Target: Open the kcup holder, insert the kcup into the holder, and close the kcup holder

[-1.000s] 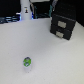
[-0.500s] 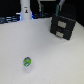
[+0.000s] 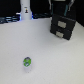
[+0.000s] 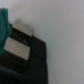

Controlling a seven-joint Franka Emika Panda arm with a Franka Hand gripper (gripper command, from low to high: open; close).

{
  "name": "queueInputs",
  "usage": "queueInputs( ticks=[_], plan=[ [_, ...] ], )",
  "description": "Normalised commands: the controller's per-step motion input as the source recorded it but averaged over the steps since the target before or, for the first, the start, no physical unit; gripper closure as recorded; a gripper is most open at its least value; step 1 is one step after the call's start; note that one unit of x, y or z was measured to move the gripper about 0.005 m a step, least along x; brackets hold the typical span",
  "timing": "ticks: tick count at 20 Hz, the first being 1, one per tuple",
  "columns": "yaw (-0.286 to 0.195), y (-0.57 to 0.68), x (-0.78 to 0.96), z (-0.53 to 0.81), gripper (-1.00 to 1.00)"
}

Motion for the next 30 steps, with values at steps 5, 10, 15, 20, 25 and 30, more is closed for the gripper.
queueInputs(
  ticks=[5, 10, 15, 20, 25, 30],
  plan=[
    [-0.169, 0.65, -0.19, -0.15, -1.0],
    [-0.163, 0.58, -0.17, -0.21, -1.0],
    [-0.151, 0.52, -0.14, -0.24, -1.0],
    [-0.133, 0.41, -0.11, -0.32, -1.0],
    [-0.128, 0.26, -0.18, -0.37, -1.0],
    [-0.101, 0.1, -0.35, -0.39, -1.0]
  ],
)
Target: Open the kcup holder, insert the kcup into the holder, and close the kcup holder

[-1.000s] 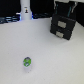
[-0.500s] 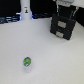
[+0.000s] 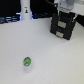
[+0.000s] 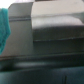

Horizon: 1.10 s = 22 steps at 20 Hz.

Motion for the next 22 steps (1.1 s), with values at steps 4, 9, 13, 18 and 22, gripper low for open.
queueInputs(
  ticks=[4, 9, 13, 18, 22],
  plan=[
    [-0.006, 0.01, -0.45, -0.41, -1.0],
    [0.008, 0.02, -0.45, -0.38, -1.0],
    [0.021, 0.03, -0.35, -0.27, 1.0],
    [-0.005, 0.01, -0.05, -0.01, 1.0],
    [-0.005, 0.0, 0.01, 0.0, 1.0]
  ],
)
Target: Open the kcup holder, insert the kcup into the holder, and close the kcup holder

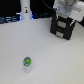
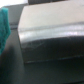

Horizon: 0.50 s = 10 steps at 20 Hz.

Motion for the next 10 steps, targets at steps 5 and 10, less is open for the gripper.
queueInputs(
  ticks=[5, 10],
  plan=[
    [-0.005, 0.01, 0.0, 0.0, 1.0],
    [0.002, 0.0, -0.07, 0.0, 1.0]
  ],
)
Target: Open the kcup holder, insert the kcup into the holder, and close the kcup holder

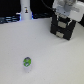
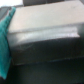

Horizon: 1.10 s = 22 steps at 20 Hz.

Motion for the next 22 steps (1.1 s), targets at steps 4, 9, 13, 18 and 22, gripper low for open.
queueInputs(
  ticks=[4, 9, 13, 18, 22],
  plan=[
    [-0.028, -0.31, 0.62, 0.28, 1.0],
    [-0.046, -0.46, 0.85, 0.38, 1.0],
    [-0.038, -0.41, 0.9, 0.23, 1.0],
    [-0.056, -0.41, 0.87, 0.14, 1.0],
    [-0.066, -0.43, 0.9, 0.14, 1.0]
  ],
)
